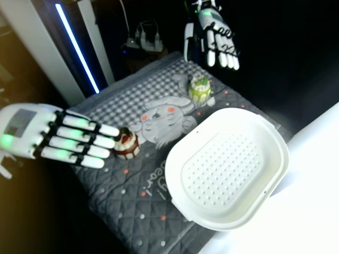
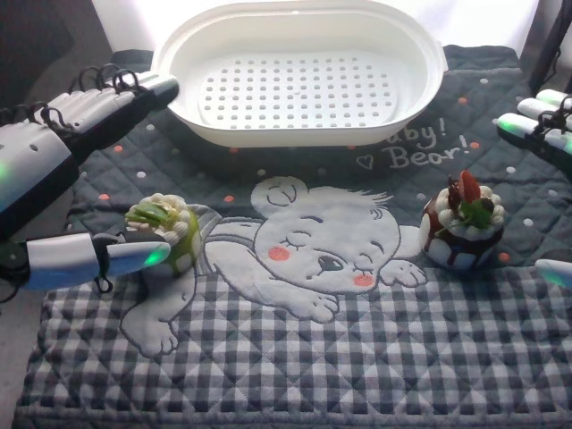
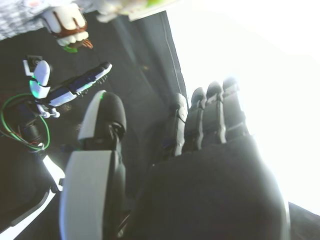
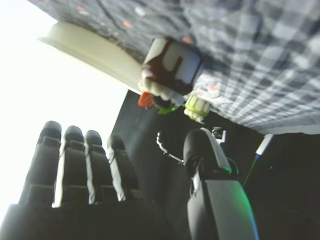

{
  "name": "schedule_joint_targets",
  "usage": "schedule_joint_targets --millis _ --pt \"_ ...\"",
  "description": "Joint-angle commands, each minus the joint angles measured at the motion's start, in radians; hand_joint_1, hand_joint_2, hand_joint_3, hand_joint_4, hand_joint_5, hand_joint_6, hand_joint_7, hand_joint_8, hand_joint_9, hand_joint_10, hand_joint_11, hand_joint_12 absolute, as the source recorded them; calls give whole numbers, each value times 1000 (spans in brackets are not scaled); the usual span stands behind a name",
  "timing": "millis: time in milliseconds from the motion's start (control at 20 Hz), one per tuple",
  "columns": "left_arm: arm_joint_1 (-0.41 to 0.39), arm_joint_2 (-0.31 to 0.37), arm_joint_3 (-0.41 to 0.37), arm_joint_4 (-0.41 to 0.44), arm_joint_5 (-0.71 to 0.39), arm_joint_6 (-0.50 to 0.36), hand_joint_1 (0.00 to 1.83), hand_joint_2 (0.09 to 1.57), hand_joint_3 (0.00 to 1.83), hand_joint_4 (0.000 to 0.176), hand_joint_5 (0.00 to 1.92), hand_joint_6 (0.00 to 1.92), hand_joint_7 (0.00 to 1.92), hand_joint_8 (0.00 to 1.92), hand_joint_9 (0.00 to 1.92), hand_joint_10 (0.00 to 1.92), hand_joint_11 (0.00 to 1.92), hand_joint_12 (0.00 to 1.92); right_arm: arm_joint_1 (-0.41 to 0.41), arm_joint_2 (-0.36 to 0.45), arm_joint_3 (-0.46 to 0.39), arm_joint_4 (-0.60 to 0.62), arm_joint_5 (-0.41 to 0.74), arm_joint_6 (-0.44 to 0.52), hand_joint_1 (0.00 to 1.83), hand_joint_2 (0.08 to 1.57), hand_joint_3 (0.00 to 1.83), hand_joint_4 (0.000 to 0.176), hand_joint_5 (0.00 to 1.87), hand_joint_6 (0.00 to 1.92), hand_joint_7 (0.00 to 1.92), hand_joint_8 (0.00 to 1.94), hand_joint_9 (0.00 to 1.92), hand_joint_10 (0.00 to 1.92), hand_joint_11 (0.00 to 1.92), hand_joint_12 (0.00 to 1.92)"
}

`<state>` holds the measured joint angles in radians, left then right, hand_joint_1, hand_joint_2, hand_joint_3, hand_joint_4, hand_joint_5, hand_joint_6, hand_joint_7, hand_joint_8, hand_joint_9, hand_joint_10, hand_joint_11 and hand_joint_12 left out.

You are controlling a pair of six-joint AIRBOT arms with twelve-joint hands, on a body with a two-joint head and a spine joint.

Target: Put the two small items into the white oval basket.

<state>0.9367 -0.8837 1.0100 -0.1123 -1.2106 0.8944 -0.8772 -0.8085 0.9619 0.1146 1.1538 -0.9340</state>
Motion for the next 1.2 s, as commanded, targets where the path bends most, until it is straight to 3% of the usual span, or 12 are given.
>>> schedule_joint_targets --millis 0,150,200,350,450,650,750,800,950,1000,1050,1150 --pt "-13 -8 8 -12 -113 -1 779 1093 5 0 21 1 12 1 4 16 0 694 10 1 8 13 121 1 549 1148 2 9 0 0 0 0 0 0 0 484" --pt "-13 -22 16 -15 -98 -11 803 1091 0 0 46 12 29 11 37 21 0 731 18 -12 17 10 120 2 609 1129 0 27 0 0 0 0 0 0 0 423" --pt "-13 -26 18 -15 -93 -15 833 1089 0 0 57 14 31 10 43 22 0 732 23 -16 21 8 111 2 635 1125 0 7 0 0 0 0 6 2 0 488" --pt "-11 -30 26 -29 -88 -23 819 1085 0 0 58 1 31 1 68 14 0 827 36 -34 53 22 51 24 660 1121 0 3 0 0 0 0 49 19 0 776" --pt "-6 -33 28 -34 -89 -28 853 1086 0 0 62 1 34 1 67 8 0 870 40 -35 48 9 74 35 726 1118 0 29 0 0 0 0 51 19 0 788" --pt "-6 -44 31 -32 -65 -29 835 1081 0 0 70 3 38 0 68 0 0 970 122 -72 61 -39 35 35 749 1113 0 67 0 0 0 0 1 0 0 514" --pt "3 -45 33 -33 -63 -42 800 1096 2 0 71 0 54 2 78 3 0 801 201 -115 79 -111 -37 35 707 1101 0 82 0 0 0 0 0 0 0 574" --pt "4 -50 35 -32 -55 -43 788 1098 2 0 78 3 73 8 92 8 0 778 211 -125 84 -121 -52 35 679 1104 2 77 0 0 0 0 0 0 0 556" --pt "-1 -66 45 -31 -29 -44 812 1097 0 0 84 1 73 0 80 0 0 796 211 -141 92 -122 -84 35 711 1071 0 105 0 0 0 0 0 0 0 689" --pt "-1 -68 46 -31 -19 -44 833 1097 0 0 84 0 78 2 83 1 0 806 211 -146 96 -122 -94 35 715 1064 0 93 0 0 0 0 0 0 0 624" --pt "-1 -72 50 -31 -5 -44 833 1104 1 0 90 2 75 1 74 2 0 782 211 -152 101 -122 -108 35 733 1069 0 50 0 0 0 0 0 0 0 545" --pt "-4 -82 59 -33 27 -44 869 1108 0 23 85 4 75 4 90 9 0 1005 211 -169 113 -122 -140 35 735 1053 0 46 0 0 0 0 0 0 0 483"
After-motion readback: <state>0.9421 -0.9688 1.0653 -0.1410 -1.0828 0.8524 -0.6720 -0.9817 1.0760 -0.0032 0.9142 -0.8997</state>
